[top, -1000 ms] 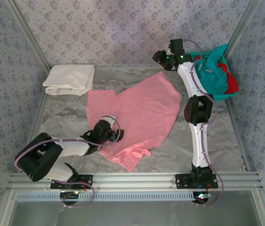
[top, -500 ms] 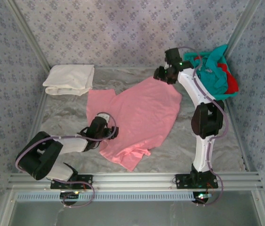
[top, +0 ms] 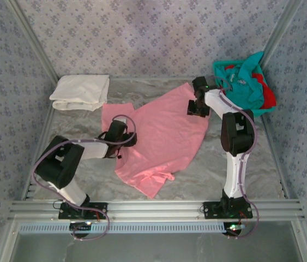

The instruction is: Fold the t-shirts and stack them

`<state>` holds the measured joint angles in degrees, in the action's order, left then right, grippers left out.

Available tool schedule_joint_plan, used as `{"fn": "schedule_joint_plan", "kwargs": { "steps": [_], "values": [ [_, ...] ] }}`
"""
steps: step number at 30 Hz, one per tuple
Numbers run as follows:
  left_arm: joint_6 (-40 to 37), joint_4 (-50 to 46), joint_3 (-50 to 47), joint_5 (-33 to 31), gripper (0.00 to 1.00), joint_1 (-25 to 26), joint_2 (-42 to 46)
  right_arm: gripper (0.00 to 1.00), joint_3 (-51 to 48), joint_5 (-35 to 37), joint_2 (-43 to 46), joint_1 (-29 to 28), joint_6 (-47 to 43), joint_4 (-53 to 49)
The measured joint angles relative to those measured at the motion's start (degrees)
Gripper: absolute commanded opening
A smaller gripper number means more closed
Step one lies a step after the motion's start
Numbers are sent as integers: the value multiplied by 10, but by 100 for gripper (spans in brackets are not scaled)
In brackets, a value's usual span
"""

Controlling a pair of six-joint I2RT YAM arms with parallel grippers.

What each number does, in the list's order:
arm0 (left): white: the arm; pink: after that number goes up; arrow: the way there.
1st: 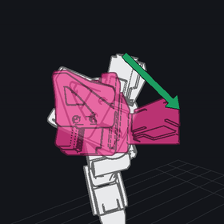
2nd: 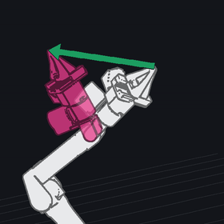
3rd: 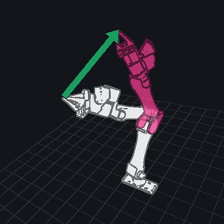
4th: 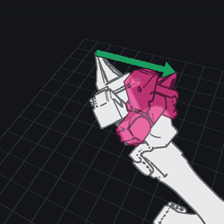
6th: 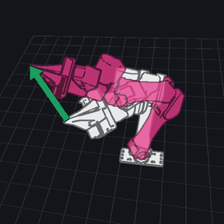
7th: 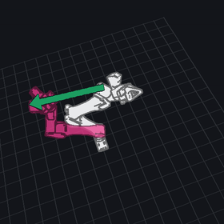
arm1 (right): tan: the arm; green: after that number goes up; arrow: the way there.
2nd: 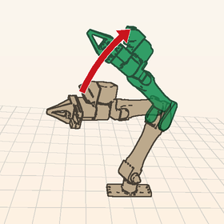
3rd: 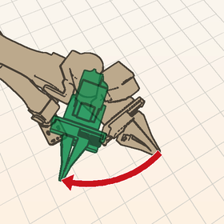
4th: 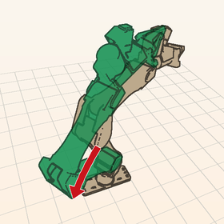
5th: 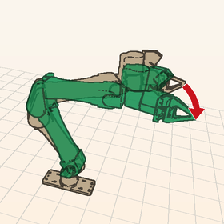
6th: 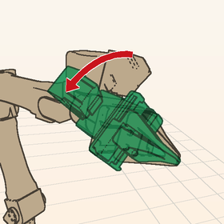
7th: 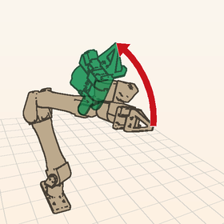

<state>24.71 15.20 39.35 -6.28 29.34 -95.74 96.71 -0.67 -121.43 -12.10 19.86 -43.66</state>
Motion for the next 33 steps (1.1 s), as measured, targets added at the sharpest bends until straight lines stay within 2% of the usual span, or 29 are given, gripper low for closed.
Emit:
{"fn": "schedule_joint_plan", "kwargs": {
  "steps": [6, 14, 19, 23, 28, 33],
  "values": [
    [-6, -8, 64, 21, 73, -12, -50, 40, -61, -17, -6, 1, 0, 32],
    [-49, -69, 162, 61, 72, -43, -107, 37, -126, -33, 33, 16, 13, 85],
    [-66, -90, 171, 70, 72, -62, -109, 34, -184, -43, 71, 20, 27, 102],
    [-67, -105, 158, 75, 72, -82, -92, 33, -241, -52, 111, 20, 42, 114],
    [-66, -153, 89, 64, 73, -97, -9, 34, -291, -62, 155, 18, 54, 106],
    [-71, -206, 90, 62, 73, -103, 35, 37, -265, -62, 170, 17, 54, 92]
  ]
}}
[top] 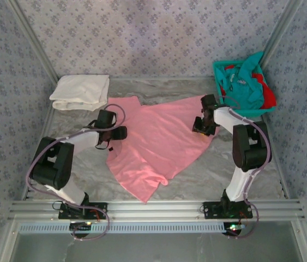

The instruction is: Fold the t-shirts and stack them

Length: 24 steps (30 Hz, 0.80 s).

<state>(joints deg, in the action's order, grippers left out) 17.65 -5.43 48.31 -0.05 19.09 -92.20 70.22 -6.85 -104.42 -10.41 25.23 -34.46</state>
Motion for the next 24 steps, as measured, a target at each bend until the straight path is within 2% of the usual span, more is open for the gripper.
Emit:
{"fn": "schedule_joint_plan", "kwargs": {
  "steps": [5, 11, 20, 22, 24],
  "values": [
    [-7, -36, 112, -2, 73, -7, -64, 37, 55, 0, 2, -6, 0, 13],
    [3, -39, 200, 9, 72, -7, -169, 37, 60, 0, 26, -3, 0, 28],
    [4, -51, 348, 20, 73, -11, -293, 37, -50, 6, 127, 29, 5, 76],
    [2, -72, 405, 27, 73, -13, -329, 37, -66, 6, 144, 30, 5, 82],
    [-2, -115, 503, 47, 73, -17, -383, 37, -73, 6, 154, 30, 7, 87]
  ]
}}
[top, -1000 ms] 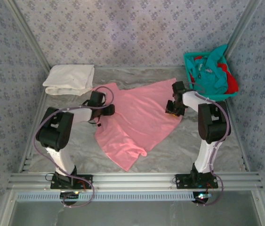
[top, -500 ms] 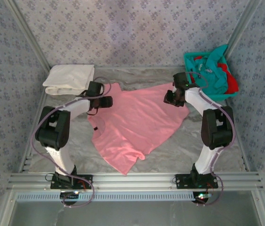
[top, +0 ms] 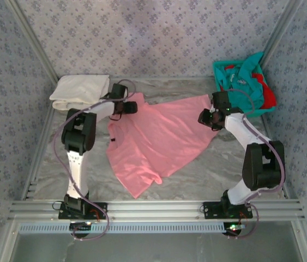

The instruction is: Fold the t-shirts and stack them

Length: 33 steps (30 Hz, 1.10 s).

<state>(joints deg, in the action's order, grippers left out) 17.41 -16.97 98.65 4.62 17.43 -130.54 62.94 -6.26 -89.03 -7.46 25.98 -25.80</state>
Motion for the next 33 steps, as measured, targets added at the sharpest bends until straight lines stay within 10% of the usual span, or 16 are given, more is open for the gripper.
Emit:
{"fn": "schedule_joint_plan", "kwargs": {
  "steps": [13, 25, 33],
  "values": [
    [-42, -205, 403, 36, 76, -55, -165, 38, 31, -24, 0, 0, 3, 20],
    [23, 9, -367, -6, 79, -31, 483, 38, -54, -24, 38, 4, 0, 43],
    [72, 8, -565, -15, 68, 57, 549, 26, -63, -14, -26, -12, -9, 48]
  ]
}}
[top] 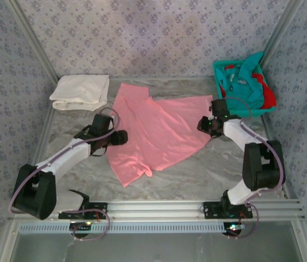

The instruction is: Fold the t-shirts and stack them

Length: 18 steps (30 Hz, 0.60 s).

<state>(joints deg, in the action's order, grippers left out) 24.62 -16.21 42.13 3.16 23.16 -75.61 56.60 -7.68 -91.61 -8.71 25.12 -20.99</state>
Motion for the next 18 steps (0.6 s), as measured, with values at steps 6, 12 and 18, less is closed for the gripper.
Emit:
{"fn": "schedule_joint_plan", "kwargs": {
  "steps": [6, 12, 18],
  "values": [
    [-1, 15, 40, -3, 63, -3, -106, 19, 103, 53, -106, -55, -20, -37],
    [-12, 56, 133, -4, 62, -19, -209, 18, 217, 88, -193, -56, -23, -76],
    [-16, 58, 187, 1, 62, -63, -293, 19, 334, 103, -303, -47, -23, -134]
  ]
}}
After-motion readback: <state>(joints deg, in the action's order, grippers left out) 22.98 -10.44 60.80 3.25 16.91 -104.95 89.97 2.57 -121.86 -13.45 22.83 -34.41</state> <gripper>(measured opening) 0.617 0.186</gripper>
